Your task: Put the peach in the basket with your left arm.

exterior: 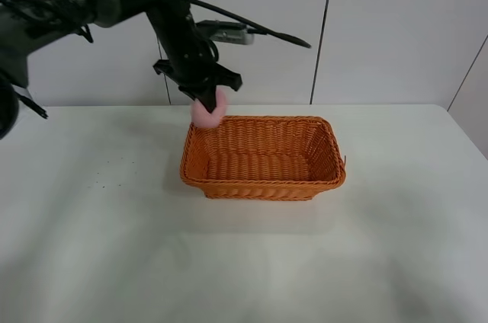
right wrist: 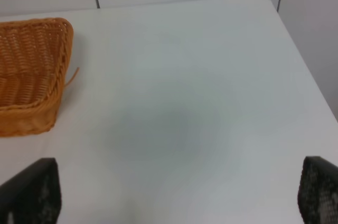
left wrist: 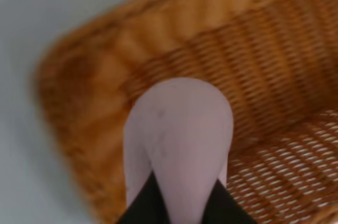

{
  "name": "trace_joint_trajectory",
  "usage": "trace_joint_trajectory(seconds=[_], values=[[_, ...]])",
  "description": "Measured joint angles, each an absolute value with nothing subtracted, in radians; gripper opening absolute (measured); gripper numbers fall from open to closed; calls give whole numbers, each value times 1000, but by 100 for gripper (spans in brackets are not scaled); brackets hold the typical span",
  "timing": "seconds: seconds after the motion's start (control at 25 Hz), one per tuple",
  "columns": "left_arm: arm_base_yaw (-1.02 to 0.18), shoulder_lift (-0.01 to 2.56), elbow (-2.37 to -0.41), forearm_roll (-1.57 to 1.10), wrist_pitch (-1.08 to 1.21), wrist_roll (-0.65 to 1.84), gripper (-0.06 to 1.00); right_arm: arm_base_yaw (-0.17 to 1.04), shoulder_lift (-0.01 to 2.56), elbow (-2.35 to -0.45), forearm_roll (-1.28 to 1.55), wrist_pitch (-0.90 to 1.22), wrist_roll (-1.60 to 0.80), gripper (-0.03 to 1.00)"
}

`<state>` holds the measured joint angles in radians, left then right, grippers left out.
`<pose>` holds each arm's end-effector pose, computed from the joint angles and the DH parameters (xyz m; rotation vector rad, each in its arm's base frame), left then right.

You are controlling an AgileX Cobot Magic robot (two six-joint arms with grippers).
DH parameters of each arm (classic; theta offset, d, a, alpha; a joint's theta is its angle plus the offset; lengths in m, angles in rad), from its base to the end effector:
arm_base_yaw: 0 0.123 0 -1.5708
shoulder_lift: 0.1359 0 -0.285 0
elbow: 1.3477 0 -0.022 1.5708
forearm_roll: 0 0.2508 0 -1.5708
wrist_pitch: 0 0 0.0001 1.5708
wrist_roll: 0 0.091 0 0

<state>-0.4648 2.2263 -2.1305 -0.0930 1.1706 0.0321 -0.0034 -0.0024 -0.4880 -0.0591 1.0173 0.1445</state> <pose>0.4331 -0.2259 0.2594 0.6550 2.6903 -0.2435 -0.0021 -0.0046 0.2776 0.1493 2.0036 0.0197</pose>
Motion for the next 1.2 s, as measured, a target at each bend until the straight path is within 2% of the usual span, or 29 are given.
trace_joint_trajectory(seconds=[0.28, 0.52, 0.6, 0.68, 0.8, 0.88, 1.0, 1.2], values=[[-601, 2365, -2217, -99, 1166, 18, 12, -3, -2, -488, -59, 1017, 144, 69], [-628, 2448, -2225, -102, 1138, 18, 12, -3, -2, -488, -59, 1017, 144, 69], [-628, 2455, -2225, -102, 1125, 18, 15, -3, -2, -488, -59, 1017, 144, 69], [-628, 2455, -2225, -100, 1117, 18, 26, -3, -2, -488, -59, 1017, 144, 69], [-628, 2455, -2225, -100, 1118, 21, 58, -3, -2, -488, -59, 1017, 144, 69], [-628, 2455, -2225, -100, 1129, 21, 73, -3, -2, -488, -59, 1017, 144, 69], [-628, 2455, -2225, -100, 1152, 22, 81, -3, -2, -488, -59, 1017, 144, 69], [-622, 2441, -2233, -99, 1168, 34, 84, -3, -2, -488, -59, 1017, 144, 69]])
